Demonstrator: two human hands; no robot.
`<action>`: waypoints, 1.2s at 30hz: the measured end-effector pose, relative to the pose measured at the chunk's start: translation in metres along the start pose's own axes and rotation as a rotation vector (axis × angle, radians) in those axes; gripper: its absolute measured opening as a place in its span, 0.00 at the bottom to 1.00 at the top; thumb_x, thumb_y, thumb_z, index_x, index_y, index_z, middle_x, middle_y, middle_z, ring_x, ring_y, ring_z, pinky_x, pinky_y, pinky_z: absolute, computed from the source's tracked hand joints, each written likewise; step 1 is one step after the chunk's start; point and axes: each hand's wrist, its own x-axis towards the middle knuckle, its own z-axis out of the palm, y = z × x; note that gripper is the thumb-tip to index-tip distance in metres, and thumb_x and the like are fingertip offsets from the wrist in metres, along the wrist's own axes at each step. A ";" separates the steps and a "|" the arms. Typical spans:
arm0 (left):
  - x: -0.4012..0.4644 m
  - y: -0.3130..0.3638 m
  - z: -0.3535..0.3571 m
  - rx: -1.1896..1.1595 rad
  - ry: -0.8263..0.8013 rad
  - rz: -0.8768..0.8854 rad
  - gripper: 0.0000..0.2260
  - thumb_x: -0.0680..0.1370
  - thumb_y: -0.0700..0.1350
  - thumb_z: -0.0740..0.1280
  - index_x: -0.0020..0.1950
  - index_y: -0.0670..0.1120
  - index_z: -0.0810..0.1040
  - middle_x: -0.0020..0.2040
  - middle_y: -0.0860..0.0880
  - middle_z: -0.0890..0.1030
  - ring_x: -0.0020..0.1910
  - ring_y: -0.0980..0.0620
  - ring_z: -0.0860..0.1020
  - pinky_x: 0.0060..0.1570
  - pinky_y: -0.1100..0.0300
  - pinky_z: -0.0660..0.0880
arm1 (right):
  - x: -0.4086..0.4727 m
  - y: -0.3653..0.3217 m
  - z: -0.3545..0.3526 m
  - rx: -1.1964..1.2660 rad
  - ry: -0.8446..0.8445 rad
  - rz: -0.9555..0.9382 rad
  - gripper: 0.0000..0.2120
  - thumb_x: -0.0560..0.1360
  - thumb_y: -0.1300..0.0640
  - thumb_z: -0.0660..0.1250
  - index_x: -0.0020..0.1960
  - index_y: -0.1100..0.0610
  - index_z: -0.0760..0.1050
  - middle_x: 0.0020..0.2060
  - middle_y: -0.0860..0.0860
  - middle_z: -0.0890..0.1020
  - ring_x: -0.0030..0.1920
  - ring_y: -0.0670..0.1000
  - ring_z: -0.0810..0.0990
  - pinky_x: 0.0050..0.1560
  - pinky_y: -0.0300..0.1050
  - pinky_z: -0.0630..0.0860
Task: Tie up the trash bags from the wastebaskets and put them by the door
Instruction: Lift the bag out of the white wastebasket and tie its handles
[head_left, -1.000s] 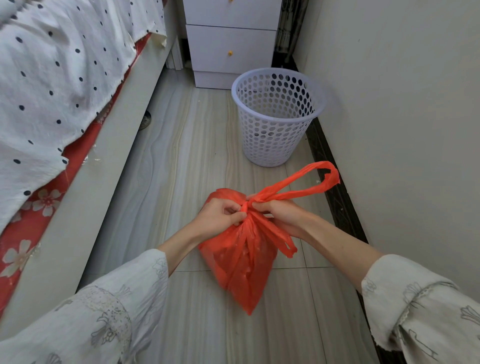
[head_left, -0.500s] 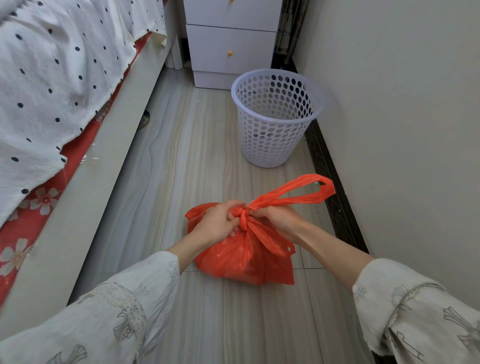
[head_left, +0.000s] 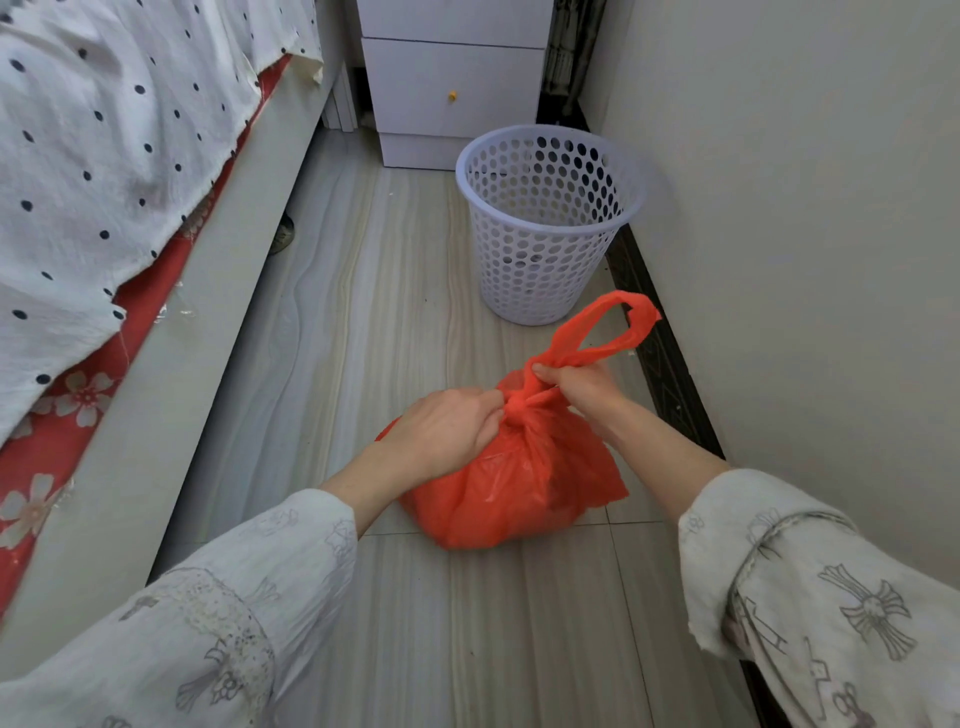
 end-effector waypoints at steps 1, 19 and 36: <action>0.001 0.002 -0.002 -0.016 0.011 0.023 0.11 0.79 0.47 0.54 0.48 0.42 0.71 0.49 0.40 0.79 0.51 0.39 0.77 0.49 0.47 0.73 | 0.002 -0.001 -0.004 0.017 0.020 0.005 0.04 0.68 0.57 0.72 0.41 0.51 0.78 0.50 0.56 0.84 0.54 0.56 0.81 0.62 0.57 0.74; -0.016 0.010 0.005 -0.260 -0.233 -0.151 0.12 0.80 0.47 0.55 0.50 0.40 0.74 0.53 0.38 0.80 0.54 0.40 0.77 0.50 0.54 0.69 | -0.036 -0.029 -0.051 -0.078 -0.063 0.040 0.06 0.73 0.62 0.67 0.51 0.60 0.76 0.38 0.51 0.78 0.34 0.43 0.73 0.26 0.30 0.69; -0.177 0.117 -0.297 -0.774 -0.228 -0.782 0.14 0.76 0.47 0.64 0.29 0.52 0.70 0.28 0.56 0.73 0.30 0.58 0.71 0.35 0.64 0.66 | -0.277 -0.298 -0.096 -0.335 -0.477 0.124 0.04 0.73 0.62 0.68 0.42 0.62 0.80 0.33 0.50 0.77 0.33 0.44 0.74 0.40 0.36 0.70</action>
